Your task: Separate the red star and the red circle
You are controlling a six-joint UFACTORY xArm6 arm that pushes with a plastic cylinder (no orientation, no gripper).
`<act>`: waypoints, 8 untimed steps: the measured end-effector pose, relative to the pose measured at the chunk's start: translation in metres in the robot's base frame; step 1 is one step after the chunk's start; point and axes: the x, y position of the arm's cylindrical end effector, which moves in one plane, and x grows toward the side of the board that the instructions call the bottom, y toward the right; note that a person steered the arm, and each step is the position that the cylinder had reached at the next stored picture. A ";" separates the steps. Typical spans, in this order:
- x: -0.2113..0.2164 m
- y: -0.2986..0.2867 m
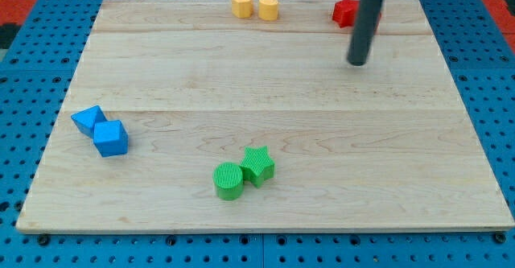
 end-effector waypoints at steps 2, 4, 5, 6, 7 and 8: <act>0.000 0.025; 0.000 0.024; -0.004 0.033; -0.020 0.089; -0.048 0.130; -0.070 0.064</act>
